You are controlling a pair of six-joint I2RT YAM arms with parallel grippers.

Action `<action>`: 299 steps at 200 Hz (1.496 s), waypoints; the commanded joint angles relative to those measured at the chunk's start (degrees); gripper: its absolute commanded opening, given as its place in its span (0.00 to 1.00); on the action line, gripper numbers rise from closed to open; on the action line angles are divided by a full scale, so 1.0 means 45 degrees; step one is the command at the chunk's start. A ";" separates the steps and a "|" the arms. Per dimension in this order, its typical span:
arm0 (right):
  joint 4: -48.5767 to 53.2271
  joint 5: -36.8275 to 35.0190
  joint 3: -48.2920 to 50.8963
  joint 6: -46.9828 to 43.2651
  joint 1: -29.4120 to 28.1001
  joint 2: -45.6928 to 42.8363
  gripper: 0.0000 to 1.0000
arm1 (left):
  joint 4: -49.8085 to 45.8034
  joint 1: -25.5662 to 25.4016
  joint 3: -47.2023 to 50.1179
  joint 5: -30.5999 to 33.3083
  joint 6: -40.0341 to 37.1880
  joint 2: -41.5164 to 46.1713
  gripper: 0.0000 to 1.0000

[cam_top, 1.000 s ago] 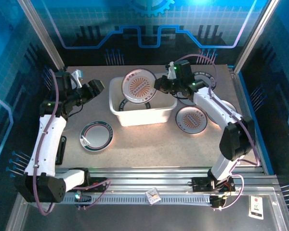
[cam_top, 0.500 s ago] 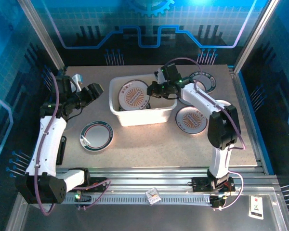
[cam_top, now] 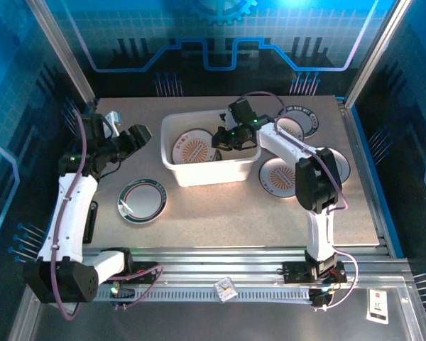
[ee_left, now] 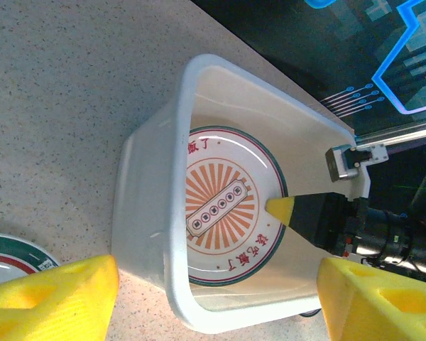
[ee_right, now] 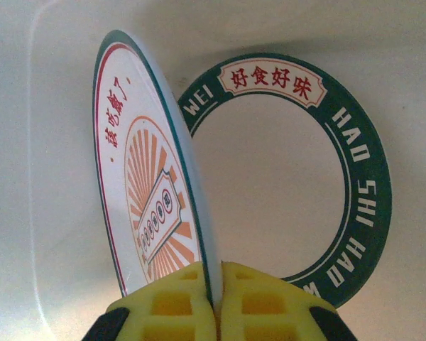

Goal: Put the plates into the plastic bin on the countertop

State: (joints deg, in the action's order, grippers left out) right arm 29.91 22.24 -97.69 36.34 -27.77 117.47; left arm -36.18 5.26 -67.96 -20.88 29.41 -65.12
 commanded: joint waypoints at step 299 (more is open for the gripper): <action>0.0984 -0.1132 -0.0370 -0.0698 -0.0282 -0.0461 0.75 | -0.2416 0.1017 0.1362 0.1037 -0.0480 0.1104 0.79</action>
State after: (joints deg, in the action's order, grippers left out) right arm 33.45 18.20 -99.33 33.54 -28.45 119.04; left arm -42.24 8.71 -63.81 -19.27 27.88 -62.17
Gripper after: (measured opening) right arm 0.725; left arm 0.780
